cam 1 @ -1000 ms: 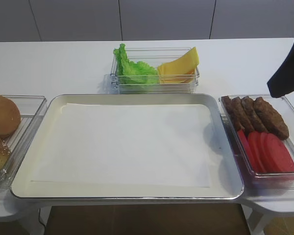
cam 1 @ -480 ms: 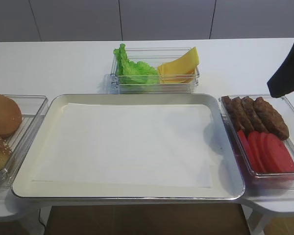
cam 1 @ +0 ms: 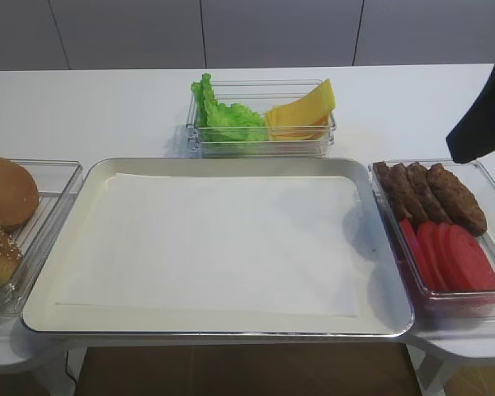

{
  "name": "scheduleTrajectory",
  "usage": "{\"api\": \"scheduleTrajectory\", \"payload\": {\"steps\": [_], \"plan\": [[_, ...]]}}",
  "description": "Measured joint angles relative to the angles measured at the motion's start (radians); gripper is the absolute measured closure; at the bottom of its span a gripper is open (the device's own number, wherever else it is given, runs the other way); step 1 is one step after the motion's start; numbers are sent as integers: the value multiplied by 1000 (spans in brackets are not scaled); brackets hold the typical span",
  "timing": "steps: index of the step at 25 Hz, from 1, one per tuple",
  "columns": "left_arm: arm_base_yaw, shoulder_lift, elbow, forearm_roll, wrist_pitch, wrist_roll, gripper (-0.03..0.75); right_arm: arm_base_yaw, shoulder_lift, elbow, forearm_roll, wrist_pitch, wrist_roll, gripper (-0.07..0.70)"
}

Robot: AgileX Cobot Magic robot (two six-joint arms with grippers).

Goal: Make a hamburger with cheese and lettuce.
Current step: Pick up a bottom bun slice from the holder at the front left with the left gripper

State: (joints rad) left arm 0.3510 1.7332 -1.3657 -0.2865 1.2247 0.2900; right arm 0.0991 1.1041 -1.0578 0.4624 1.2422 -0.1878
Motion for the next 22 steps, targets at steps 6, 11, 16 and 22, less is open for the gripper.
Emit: {"api": "scheduleTrajectory", "payload": {"steps": [6,11,16,22], "plan": [[2,0,0,-22,0,1,461,0,0,0,2,0,-4,-64],[2,0,0,-36,0,1,464,0,0,0,5,0,-4,-64],[2,0,0,-47,0,1,465,0,0,0,7,0,-6,-64],[2,0,0,-49,0,1,465,0,0,-1,11,0,-8,-64]]}}
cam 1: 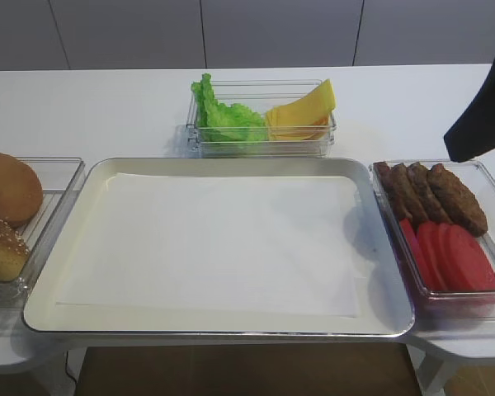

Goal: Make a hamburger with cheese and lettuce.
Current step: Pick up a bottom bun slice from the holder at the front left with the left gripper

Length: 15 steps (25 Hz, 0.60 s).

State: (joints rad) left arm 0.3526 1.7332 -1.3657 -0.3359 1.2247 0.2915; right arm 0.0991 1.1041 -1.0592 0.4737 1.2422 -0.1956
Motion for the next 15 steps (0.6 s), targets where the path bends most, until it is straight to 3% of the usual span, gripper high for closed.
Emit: {"api": "scheduleTrajectory", "payload": {"steps": [15], "plan": [[0,0,0,-34,0,0,465,0,0,0,6,0,0,-64]]}}
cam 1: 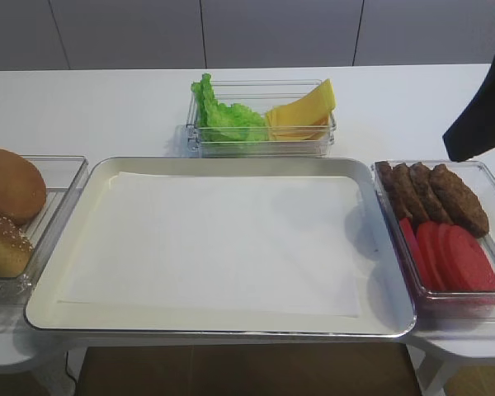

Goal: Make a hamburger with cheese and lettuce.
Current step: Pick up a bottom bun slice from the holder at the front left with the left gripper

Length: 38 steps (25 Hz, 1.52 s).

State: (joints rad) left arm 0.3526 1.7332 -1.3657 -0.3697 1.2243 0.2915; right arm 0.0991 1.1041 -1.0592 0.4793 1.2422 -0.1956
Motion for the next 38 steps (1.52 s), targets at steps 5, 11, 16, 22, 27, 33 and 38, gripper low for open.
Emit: {"api": "scheduleTrajectory", "payload": {"steps": [5,11,16,22,27,33,38], "plan": [[0,0,0,-11,0,0,469,0,0,0,0,0,0,-64],[0,0,0,-13,0,0,529,0,0,0,0,0,0,-64],[0,0,0,-15,0,0,554,0,0,0,2,0,1,-64],[0,-4,0,-17,0,-2,563,0,0,0,2,0,1,-64],[0,-20,0,-17,0,-2,564,0,0,0,5,0,1,-64],[0,-30,0,-17,0,-20,566,0,0,0,6,0,1,-64],[0,-41,0,-17,0,-21,566,0,0,0,7,0,1,-64]]}}
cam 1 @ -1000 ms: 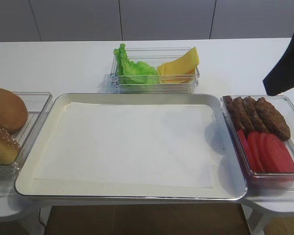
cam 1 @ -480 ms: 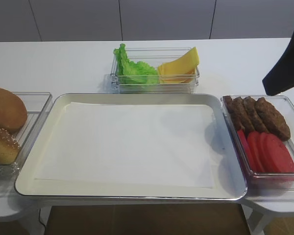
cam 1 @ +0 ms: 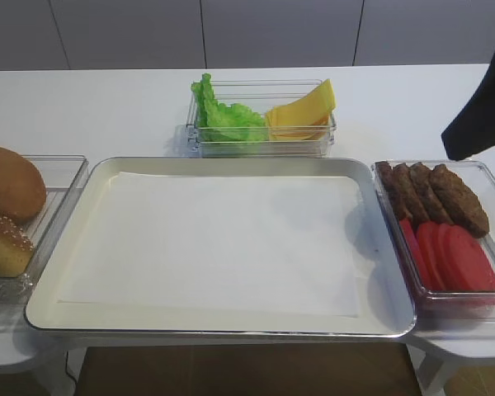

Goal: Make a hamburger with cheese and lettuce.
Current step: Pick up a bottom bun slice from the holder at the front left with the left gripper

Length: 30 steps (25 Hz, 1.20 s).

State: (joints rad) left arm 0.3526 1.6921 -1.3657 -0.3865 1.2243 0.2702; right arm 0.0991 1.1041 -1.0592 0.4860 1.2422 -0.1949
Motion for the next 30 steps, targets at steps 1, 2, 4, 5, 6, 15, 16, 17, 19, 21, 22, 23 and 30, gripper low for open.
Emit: {"api": "scheduleTrajectory", "payload": {"steps": [1,2,4,5,6,15,16,17,19,21,22,23,30], "plan": [[0,-7,0,0,0,0,566,0,0,0,0,0,0,-64],[0,-9,0,0,0,0,566,0,0,0,0,0,0,-64],[0,-11,0,0,0,0,566,0,0,0,2,0,0,-64],[0,-11,0,0,0,0,566,0,0,0,2,0,0,-64],[0,-16,0,2,0,0,566,0,0,0,2,0,0,-64],[0,-81,0,20,2,0,569,0,0,0,2,0,0,-64],[0,-84,0,20,2,0,569,0,0,0,2,0,0,-64],[0,-85,0,20,2,0,569,0,0,0,2,0,0,-64],[-7,-88,0,22,2,-1,569,0,0,0,2,0,0,-64],[-21,-88,0,25,2,-2,569,0,0,0,2,0,0,-64],[-34,-91,0,27,2,-2,569,0,0,0,2,0,0,-64],[-41,-90,0,27,2,-2,569,0,0,0,2,0,0,-64],[-59,-111,0,52,4,-2,569,0,0,0,2,0,0,-64]]}}
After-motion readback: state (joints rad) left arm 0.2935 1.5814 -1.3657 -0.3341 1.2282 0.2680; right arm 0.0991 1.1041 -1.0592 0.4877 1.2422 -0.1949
